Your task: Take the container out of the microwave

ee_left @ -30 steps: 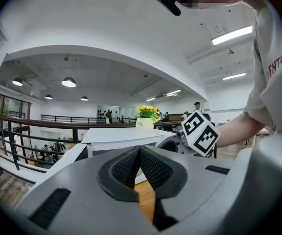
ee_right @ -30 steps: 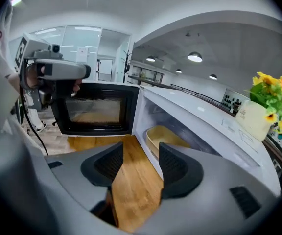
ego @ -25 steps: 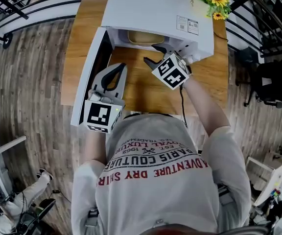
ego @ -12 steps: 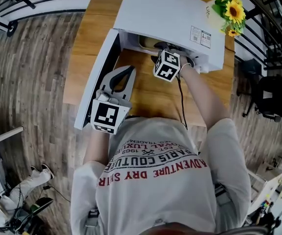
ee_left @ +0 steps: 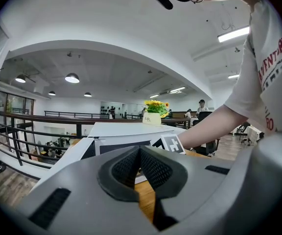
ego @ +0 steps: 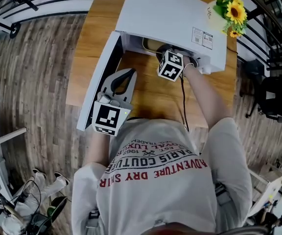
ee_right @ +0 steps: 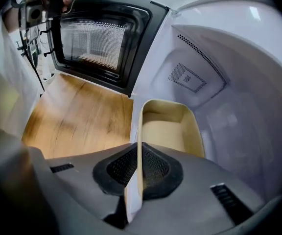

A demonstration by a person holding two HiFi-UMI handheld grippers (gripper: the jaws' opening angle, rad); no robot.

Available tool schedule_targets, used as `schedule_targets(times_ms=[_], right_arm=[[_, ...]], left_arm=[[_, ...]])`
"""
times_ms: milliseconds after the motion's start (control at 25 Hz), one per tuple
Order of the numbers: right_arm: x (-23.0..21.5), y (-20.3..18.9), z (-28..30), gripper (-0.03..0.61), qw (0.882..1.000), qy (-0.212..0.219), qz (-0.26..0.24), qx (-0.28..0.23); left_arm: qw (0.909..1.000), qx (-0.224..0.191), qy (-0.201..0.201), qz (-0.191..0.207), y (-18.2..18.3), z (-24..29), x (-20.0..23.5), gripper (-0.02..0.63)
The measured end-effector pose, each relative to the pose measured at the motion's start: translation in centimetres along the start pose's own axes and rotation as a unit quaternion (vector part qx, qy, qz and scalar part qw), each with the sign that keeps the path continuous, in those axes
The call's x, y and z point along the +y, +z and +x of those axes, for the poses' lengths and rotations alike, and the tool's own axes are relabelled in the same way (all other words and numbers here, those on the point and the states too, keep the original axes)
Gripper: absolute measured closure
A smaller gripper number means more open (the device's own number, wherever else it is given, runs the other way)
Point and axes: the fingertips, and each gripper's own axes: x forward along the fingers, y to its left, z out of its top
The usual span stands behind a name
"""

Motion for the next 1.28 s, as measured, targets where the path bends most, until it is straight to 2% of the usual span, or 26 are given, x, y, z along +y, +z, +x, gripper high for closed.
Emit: schedule_targets(times_ms=[160,360,640,760,920,1120,1280], right_arm=[[1.2,0.6,-1.6,0.541,1.000,0.002,0.015,-0.027],[3.1,1.1,-4.6,0.545,0.995,-0.006,0.074,-0.073],[5.9,1.4,-9.7,0.546,0.976,-0.035,0.155,-0.150],[7.3,1.9,-12.1,0.546,0.961,-0.023,0.202,-0.189],[7.7,3.1,-16.7,0.546,0.932,-0.026,0.252,-0.259],[6.6,2.9,-22.5,0.546,0.900,-0.117,0.278,-0.313],[6.4,1.4,-26.2,0.546,0.872,-0.169,0.311,-0.340]], left_arm=[[1.0000,-0.002,-0.002,0.004,0.2,-0.1,-0.6,0.600],[0.9999,-0.001,-0.005,0.009,-0.1,-0.8,-1.5,0.600],[1.0000,0.002,0.003,0.005,-0.7,-1.5,-1.9,0.600],[0.9999,0.002,0.008,0.008,-0.5,-2.0,-2.4,0.600],[0.9998,-0.003,0.016,0.012,0.1,-2.6,-3.2,0.600],[0.9992,-0.014,0.035,0.013,1.4,-3.7,-4.2,0.600],[0.9988,-0.019,0.035,0.027,2.4,-4.2,-6.6,0.600]])
